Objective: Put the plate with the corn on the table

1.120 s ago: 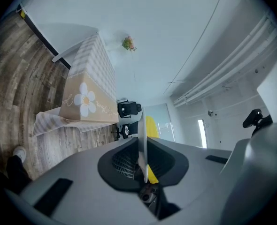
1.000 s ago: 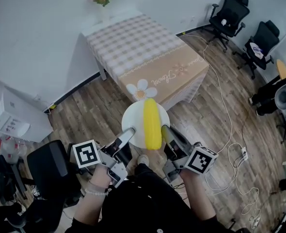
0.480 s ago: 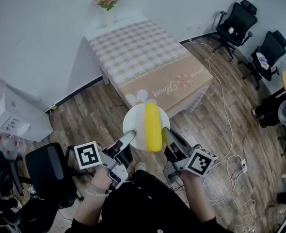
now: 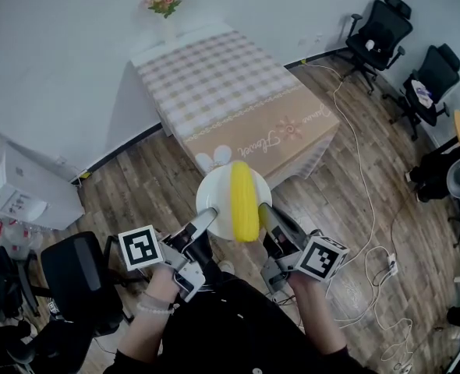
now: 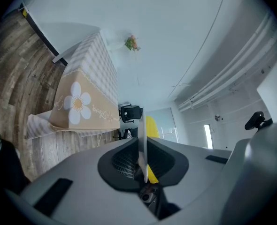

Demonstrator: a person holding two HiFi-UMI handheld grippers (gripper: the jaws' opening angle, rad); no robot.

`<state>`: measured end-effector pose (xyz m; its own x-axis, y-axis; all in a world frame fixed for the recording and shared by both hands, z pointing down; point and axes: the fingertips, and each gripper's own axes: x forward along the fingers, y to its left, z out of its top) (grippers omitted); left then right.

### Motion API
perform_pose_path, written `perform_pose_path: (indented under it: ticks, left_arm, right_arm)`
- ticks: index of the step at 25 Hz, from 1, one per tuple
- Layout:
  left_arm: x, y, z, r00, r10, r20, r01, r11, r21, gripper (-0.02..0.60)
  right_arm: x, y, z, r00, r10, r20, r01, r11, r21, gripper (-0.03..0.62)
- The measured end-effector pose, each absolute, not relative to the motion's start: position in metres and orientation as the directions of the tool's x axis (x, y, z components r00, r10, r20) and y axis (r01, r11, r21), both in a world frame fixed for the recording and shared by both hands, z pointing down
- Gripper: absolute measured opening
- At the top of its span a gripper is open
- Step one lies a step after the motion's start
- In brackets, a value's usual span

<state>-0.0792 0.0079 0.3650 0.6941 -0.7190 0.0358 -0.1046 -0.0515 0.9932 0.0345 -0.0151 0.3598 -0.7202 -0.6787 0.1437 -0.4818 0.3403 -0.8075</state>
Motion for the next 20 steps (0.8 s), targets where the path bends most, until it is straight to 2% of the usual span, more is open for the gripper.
perform_pose_path:
  ticks: [20]
  left_arm:
    - [-0.086, -0.052, 0.375, 0.719, -0.694, 0.038, -0.093, -0.042, 0.995, 0.04]
  right_arm:
    - [0.028, -0.071, 0.367, -0.693, -0.701, 0.169, -0.506, 0.306, -0.806, 0.087]
